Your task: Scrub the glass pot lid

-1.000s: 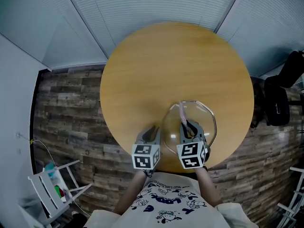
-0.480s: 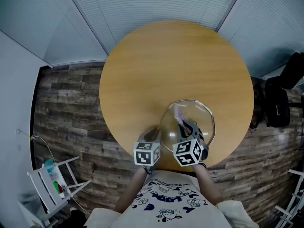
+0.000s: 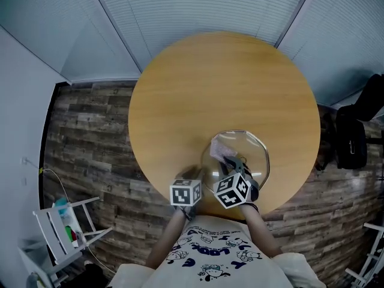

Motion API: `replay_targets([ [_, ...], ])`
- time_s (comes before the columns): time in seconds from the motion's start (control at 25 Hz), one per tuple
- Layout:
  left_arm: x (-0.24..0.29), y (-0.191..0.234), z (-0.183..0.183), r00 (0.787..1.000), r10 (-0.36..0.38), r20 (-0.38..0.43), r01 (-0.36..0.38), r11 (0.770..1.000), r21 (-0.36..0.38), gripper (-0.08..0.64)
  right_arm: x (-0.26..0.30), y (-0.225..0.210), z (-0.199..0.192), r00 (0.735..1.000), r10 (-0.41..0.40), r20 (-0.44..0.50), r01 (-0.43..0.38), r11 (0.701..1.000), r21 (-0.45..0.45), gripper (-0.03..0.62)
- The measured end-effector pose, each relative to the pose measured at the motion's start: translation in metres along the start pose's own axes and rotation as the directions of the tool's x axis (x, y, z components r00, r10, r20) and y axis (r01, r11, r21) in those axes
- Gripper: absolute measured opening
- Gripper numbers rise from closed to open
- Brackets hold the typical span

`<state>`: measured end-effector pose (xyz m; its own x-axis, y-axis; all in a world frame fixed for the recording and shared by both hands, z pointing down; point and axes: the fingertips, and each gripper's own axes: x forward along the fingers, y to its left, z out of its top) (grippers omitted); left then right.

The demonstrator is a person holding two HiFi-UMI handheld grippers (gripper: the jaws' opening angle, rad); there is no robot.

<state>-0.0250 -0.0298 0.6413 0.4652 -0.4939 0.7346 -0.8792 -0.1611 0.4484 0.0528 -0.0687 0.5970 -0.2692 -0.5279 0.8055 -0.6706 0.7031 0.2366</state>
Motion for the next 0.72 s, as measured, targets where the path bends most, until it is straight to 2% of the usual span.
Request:
replay_targets([
  [0.72, 0.031, 0.006, 0.007, 0.998, 0.013, -0.060, -0.011, 1.000, 0.020, 0.094, 0.027, 0.012, -0.015, 0.985, 0.120, -0.120, -0.127, 0.990, -0.055, 0.074],
])
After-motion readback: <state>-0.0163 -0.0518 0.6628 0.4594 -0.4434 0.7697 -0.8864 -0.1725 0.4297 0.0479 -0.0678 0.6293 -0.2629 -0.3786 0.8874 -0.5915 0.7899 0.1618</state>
